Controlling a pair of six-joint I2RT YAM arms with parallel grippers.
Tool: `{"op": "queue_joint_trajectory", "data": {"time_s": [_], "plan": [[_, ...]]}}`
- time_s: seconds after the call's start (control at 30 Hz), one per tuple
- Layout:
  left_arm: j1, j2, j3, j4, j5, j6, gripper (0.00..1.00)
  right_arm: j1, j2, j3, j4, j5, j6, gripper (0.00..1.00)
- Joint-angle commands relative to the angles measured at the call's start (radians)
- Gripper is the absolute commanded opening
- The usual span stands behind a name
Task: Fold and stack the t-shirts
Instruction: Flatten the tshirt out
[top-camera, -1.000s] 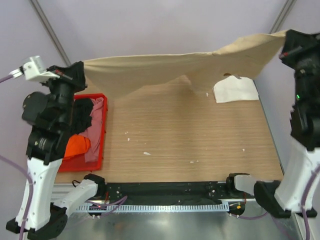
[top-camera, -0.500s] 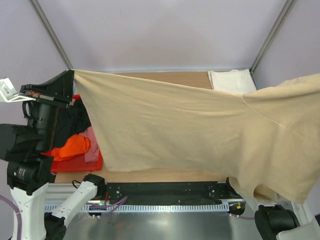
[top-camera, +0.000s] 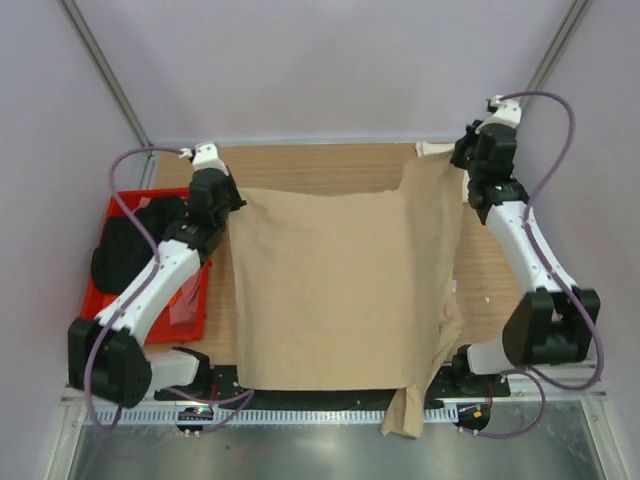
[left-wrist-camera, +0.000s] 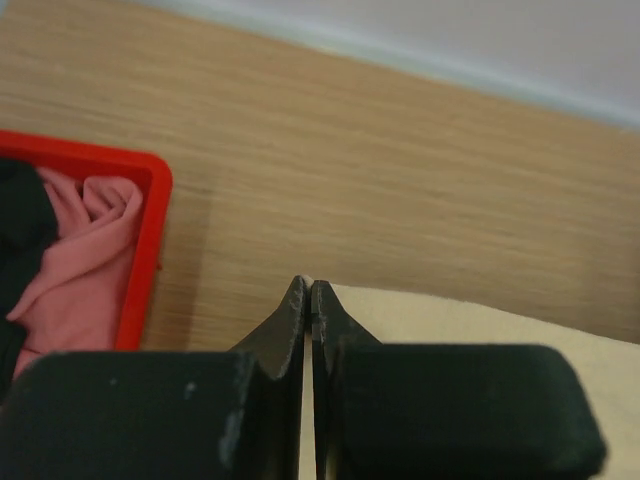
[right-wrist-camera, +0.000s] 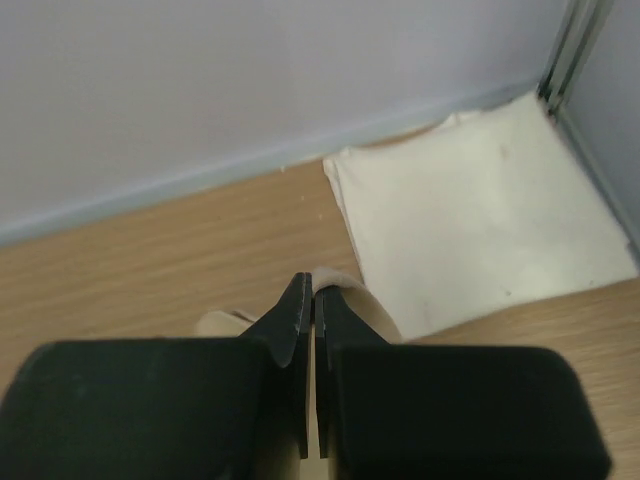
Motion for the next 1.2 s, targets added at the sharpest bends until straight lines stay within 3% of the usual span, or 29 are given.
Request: {"op": "queue_joint_trajectory", "data": {"time_s": [0.0,0.2,0.43,0.7,0.97,1.17], "plan": [[0.02,0.159,0.004,0.238,-0.104,0.065,0.0,0.001,0.101,-0.044,0.364,-0.102,-0.033,0.01],[0.08,0.509,0.173,0.248,-0.095,0.105,0.0,0.001,0.456,0.137,0.412,-0.28,-0.006,0.01],[0.117,0.636,0.266,0.288,-0.078,0.133,0.0,0.011,0.679,0.312,0.404,-0.374,0.051,0.01],[0.14,0.734,0.349,0.268,-0.046,0.157,0.0,0.063,0.853,0.551,0.287,-0.388,-0.026,0.01],[0.184,0.847,0.477,0.249,0.005,0.145,0.0,0.072,0.8,0.533,0.222,-0.196,-0.036,0.01],[0.198,0.898,0.576,0.228,0.018,0.157,0.0,0.072,0.746,0.51,0.15,-0.188,-0.06,0.01]]}}
